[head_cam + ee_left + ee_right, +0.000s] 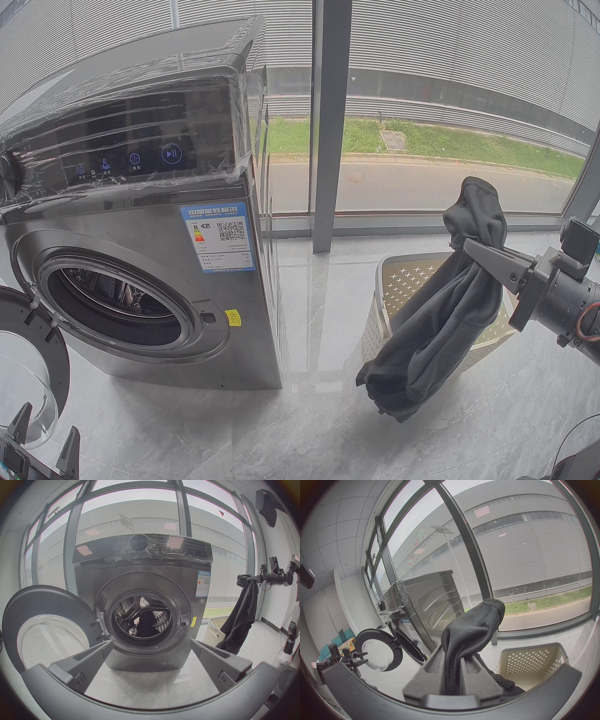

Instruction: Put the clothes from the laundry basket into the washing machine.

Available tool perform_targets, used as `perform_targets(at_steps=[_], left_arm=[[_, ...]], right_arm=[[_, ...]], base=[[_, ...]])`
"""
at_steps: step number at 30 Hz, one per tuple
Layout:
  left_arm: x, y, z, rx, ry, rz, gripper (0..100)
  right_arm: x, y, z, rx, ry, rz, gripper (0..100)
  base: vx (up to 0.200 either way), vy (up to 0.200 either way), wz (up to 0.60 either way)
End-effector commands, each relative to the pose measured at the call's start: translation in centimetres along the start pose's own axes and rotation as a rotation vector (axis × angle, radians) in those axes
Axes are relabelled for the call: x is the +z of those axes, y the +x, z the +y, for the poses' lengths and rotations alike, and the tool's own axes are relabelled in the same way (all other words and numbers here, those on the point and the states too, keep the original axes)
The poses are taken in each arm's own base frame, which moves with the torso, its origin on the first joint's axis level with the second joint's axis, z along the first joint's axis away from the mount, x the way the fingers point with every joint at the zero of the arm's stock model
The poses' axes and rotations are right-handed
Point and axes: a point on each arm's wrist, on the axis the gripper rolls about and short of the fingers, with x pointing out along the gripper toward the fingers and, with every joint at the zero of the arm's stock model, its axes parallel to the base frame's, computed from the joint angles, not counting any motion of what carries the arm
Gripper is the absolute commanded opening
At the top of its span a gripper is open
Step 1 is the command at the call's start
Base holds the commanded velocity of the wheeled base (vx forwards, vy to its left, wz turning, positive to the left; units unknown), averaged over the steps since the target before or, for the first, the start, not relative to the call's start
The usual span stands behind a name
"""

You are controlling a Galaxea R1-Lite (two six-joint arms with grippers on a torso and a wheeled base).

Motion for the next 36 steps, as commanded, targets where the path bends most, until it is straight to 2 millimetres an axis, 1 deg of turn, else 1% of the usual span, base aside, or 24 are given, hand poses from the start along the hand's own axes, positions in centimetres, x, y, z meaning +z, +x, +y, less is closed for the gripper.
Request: perform_targets(at_steps=[1,8,14,36], left_arm=[[-0.52,0.03,0.01,0.001,-0.001,0.005,100],[-0.52,0.03,0.01,0.001,0.001,0.005,100],[-0.52,0.03,0.01,0.001,-0.001,0.005,100],[-0.52,0.03,0.00,-0.001,0.001,0.005,100]], right_arm=[[-0.08,0.02,0.00,0.000,0.000,0.003,0],[-0.12,0.01,0.00,0.000,-0.001,0.005,0],[-0.17,0.00,0.02,0.001,-0.001,0.007,0],[-0.17,0.00,0.02,0.001,-0.002,0.007,0]], base=[[-0.200,0.000,0.00],[-0.200,0.000,0.00],[0.000,0.000,0.00],[0.000,0.200,0.00]])
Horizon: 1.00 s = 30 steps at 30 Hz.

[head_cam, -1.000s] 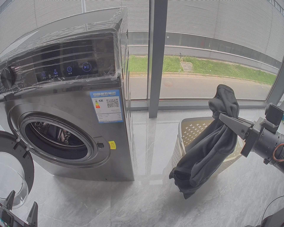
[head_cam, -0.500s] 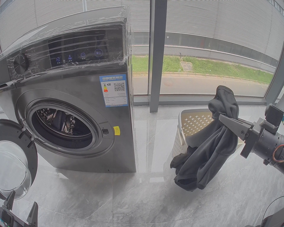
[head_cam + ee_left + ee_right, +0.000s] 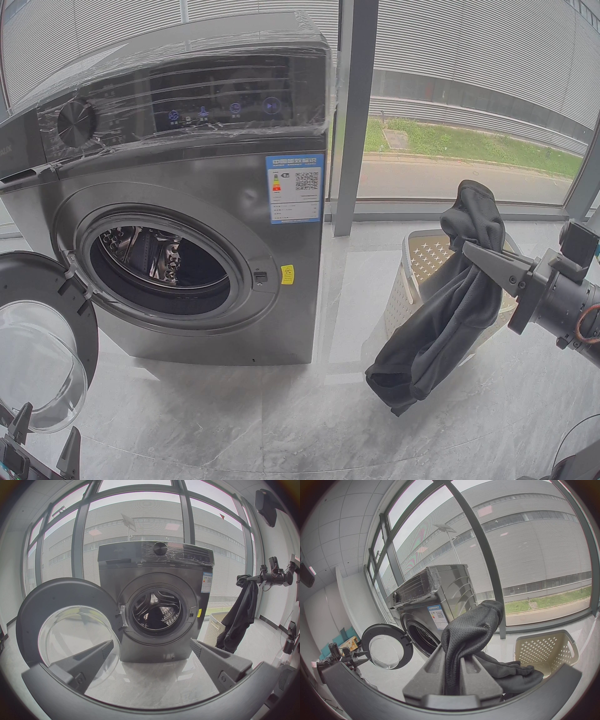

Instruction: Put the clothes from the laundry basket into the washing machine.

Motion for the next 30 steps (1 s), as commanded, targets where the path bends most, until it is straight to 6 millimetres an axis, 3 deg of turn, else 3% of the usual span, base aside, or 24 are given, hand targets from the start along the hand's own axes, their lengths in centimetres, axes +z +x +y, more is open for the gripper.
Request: perform_targets(at_steps=[1,8,17,26,30], left_arm=[[-0.52,0.03,0.00,0.000,0.002,0.003,100],[-0.52,0.03,0.00,-0.001,0.000,0.004,100],[-0.52,0.03,0.00,-0.001,0.002,0.004,100],[-0.52,0.03,0.00,-0.001,0.000,0.004,100],[-0.52,0.03,0.00,-0.001,-0.001,0.004,100]], right_arm=[[-0.03,0.03,0.01,0.000,-0.001,0.001,0],[0.00,0.00,0.01,0.000,-0.002,0.000,0],[0.01,0.00,-0.02,-0.001,-0.002,-0.001,0],[0.29,-0.42,0.00,0.001,0.001,-0.014,0],[0.16,-0.45,-0.03,0.000,0.000,-0.010,0]], base=[[0.000,0.200,0.00],[0.000,0.029,0.00],[-0.200,0.000,0.00],[0.000,0.000,0.00],[0.000,0.200,0.00]])
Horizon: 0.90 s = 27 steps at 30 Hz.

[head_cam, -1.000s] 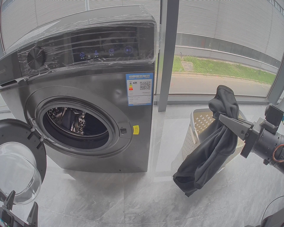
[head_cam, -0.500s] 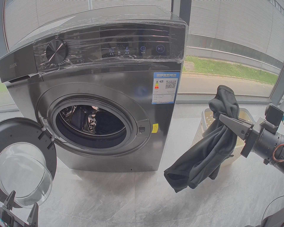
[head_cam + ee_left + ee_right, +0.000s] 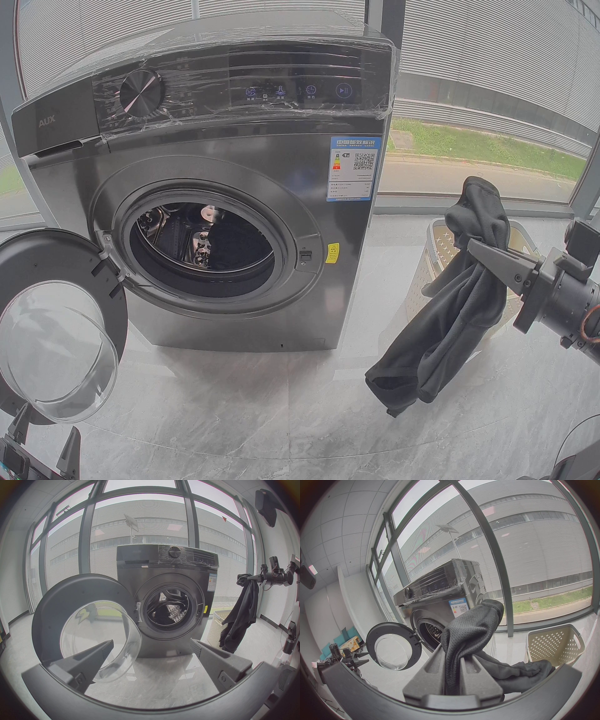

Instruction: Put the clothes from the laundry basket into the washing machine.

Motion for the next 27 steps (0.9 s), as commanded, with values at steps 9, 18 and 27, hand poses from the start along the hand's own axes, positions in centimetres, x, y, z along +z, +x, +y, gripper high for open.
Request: perform_targets(at_steps=[9,18,27], left_arm=[[-0.52,0.02,0.00,-0.003,-0.001,0.004,100],[-0.52,0.02,0.00,-0.001,0.000,0.004,100],[-0.52,0.02,0.00,-0.003,0.000,0.004,100]], right_arm=[[-0.12,-0.05,-0.01,0.000,0.000,0.004,0],[-0.22,-0.07,-0.03,-0.001,-0.002,0.008,0],[-0.67,-0.31,0.00,0.007,-0.009,0.025,0]], base=[[0.000,0.200,0.00],[0.000,0.178,0.00],[0.000,0.000,0.00]])
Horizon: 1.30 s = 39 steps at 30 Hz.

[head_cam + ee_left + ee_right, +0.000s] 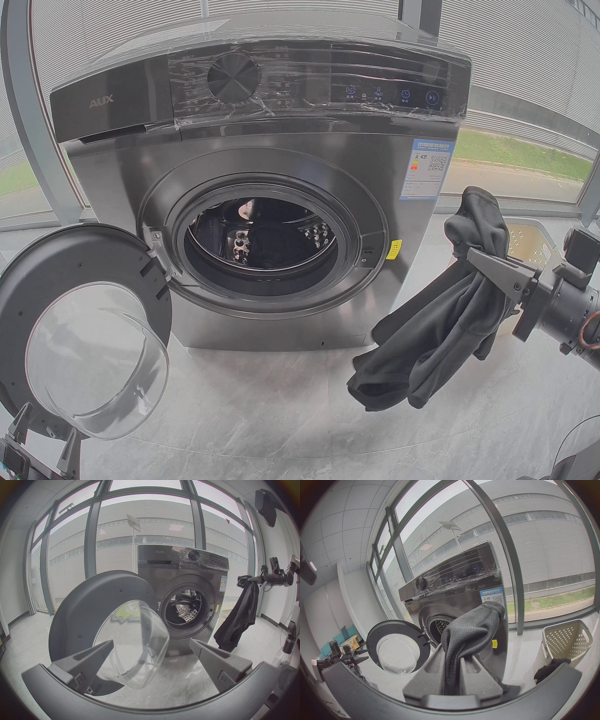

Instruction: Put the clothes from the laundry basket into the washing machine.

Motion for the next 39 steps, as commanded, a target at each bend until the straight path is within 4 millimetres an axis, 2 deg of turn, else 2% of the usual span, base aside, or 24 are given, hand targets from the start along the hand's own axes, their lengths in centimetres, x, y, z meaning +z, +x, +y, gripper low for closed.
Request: perform_targets(at_steps=[1,5,13,20,29,39], left_arm=[[-0.5,0.0,0.0,0.000,0.000,0.003,100],[-0.5,0.0,0.0,0.001,0.001,0.001,100],[-0.5,0.0,0.0,0.000,0.000,0.003,100],[-0.5,0.0,0.0,0.000,0.000,0.003,100],[-0.5,0.0,0.0,0.000,0.000,0.003,100],[-0.5,0.0,0.0,0.000,0.000,0.003,100]], right_arm=[[-0.4,-0.1,0.3,0.026,0.002,0.013,0],[-0.8,-0.3,1.0,0.074,0.011,0.032,0],[-1.1,-0.3,1.0,0.084,-0.002,0.047,0],[-2.7,-1.4,-0.7,0.039,0.010,0.093,0],[-3.7,-2.5,-0.8,0.051,0.033,0.124,0],[-3.3,-0.9,-0.5,0.083,0.054,0.133,0]], base=[[0.000,0.000,0.00],[0.000,0.000,0.00],[0.000,0.000,0.00],[0.000,0.000,0.00],[0.000,0.000,0.00],[0.000,0.200,0.00]])
